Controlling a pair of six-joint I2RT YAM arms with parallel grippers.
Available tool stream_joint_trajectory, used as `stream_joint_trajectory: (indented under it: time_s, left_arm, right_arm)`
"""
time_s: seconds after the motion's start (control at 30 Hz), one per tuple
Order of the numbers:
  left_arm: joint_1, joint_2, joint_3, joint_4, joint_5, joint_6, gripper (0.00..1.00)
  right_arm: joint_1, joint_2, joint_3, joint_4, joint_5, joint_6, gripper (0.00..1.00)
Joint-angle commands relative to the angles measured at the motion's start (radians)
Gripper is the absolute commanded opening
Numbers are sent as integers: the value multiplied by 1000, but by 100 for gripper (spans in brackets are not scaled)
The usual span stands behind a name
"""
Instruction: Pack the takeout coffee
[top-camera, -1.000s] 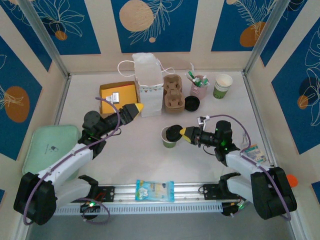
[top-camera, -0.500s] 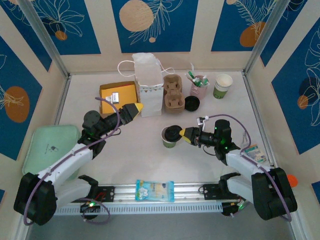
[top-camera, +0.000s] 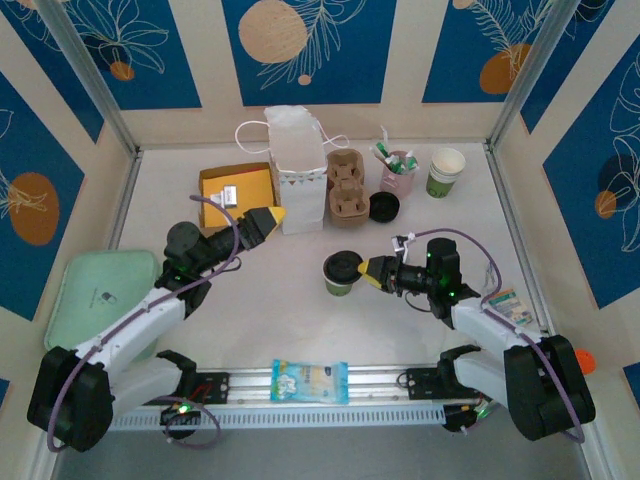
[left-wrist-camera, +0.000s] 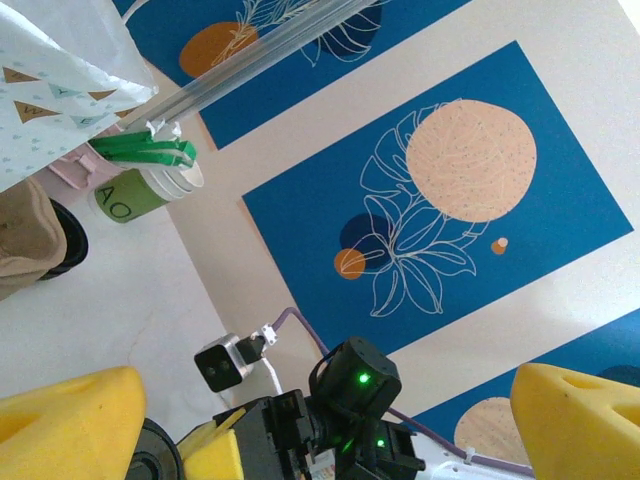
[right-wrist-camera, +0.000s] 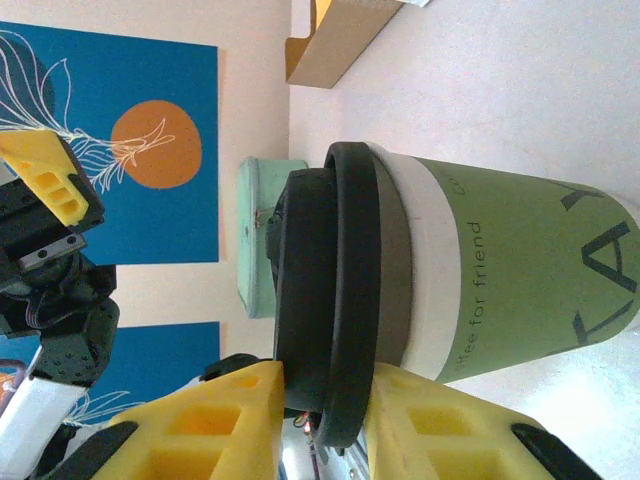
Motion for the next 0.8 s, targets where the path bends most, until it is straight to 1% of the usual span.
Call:
stream_joint_trajectory:
  time_s: [0.0,0.77]
  left_arm:
    - [11,-21,-8,21,20,19,94]
    - [16,-41,-16,-17,19,46,94]
  right_arm:
    - [12,-17,34,-59,10,-48,28]
    - [58,26,63,-142,53,-116,28]
